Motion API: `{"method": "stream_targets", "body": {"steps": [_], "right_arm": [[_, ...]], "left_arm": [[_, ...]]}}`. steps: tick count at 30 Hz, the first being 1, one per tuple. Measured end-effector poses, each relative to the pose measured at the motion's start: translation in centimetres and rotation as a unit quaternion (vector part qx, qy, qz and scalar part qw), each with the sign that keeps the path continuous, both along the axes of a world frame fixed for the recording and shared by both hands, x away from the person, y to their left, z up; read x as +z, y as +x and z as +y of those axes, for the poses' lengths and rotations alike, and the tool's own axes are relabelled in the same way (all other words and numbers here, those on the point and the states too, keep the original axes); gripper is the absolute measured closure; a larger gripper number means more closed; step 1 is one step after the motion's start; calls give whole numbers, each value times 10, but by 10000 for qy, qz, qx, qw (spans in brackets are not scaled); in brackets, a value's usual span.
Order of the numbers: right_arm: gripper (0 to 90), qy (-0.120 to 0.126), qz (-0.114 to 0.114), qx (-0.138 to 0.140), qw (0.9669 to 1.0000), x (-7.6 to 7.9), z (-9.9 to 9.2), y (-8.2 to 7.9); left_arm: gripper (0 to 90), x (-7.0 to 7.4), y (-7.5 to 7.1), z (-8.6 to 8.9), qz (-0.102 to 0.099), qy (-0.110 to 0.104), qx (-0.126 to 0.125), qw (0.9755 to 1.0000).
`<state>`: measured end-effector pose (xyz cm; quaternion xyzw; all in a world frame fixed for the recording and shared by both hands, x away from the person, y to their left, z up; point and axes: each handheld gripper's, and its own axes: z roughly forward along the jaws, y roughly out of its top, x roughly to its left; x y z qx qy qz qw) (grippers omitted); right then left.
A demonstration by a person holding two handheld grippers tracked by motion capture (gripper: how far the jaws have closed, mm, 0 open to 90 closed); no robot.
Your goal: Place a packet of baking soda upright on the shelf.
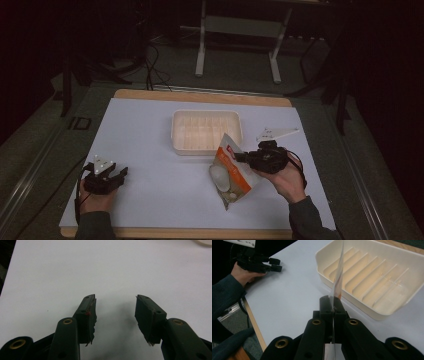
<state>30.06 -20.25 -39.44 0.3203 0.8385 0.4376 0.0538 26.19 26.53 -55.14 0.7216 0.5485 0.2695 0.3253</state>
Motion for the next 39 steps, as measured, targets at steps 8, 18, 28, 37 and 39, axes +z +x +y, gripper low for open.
{"method": "stream_targets", "body": {"steps": [8, 18, 28, 37, 39], "right_arm": [[900, 69, -143, 84, 9998, 10, 7, -4], [900, 90, -287, 57, 9995, 19, 8, -7], [900, 213, -389, 9, 9990, 30, 4, -8], [900, 339, -491, -226, 9980, 41, -5, -2], [900, 358, -513, -262, 9977, 44, -7, -2]], "left_arm": [[513, 0, 0, 0, -2, -14, 0, 10000], [513, 0, 0, 0, -2, -8, 3, 10000], [513, 0, 0, 0, 9, -10, 8, 10000], [511, 0, 0, 1, 11, -49, 30, 10000], [511, 0, 0, 3, -9, -119, 56, 9999]]}}
